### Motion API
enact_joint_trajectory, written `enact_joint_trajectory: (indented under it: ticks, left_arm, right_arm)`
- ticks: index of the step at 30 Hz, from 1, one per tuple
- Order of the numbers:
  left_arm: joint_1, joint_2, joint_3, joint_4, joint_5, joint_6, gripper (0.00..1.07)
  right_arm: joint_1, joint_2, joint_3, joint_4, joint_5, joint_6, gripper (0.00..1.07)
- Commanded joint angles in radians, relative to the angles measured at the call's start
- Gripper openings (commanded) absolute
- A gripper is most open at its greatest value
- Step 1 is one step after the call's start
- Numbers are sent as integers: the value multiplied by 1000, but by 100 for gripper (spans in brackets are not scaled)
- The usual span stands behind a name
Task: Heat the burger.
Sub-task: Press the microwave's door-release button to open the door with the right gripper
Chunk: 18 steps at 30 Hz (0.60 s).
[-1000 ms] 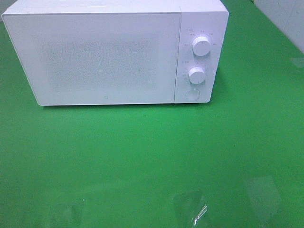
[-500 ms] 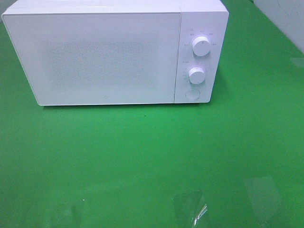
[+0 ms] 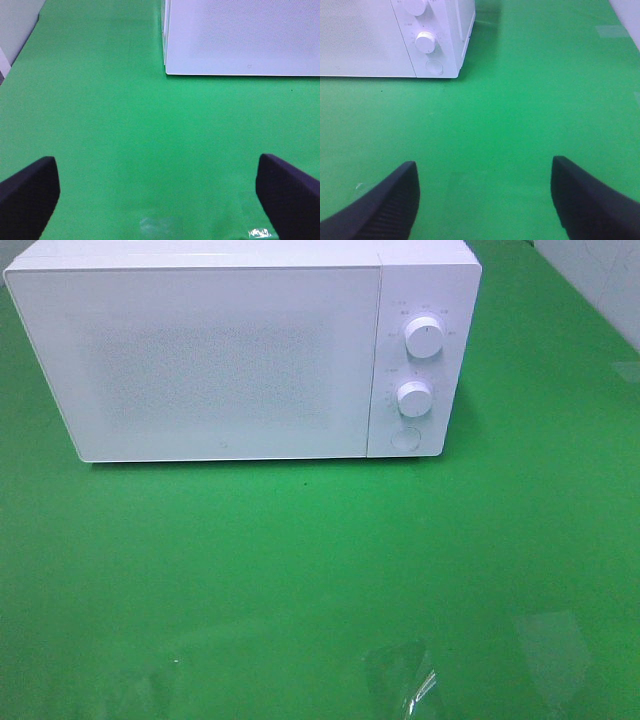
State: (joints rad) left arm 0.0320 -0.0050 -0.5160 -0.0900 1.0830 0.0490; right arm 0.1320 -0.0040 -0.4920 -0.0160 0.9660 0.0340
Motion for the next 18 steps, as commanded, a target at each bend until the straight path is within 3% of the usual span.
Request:
enact_joint_trajectory:
  ticks: [1, 13, 18]
  left_arm:
    - [3, -5, 0, -2, -11, -6, 100]
    - [3, -5, 0, -2, -11, -6, 100]
    - [3, -5, 0, -2, -11, -6, 100]
  right_arm:
    - [-7, -27, 3, -1, -9, 9, 70]
    - [-7, 9, -35, -2, -44, 7, 70]
    - [-7, 127, -38, -3, -149, 7, 70]
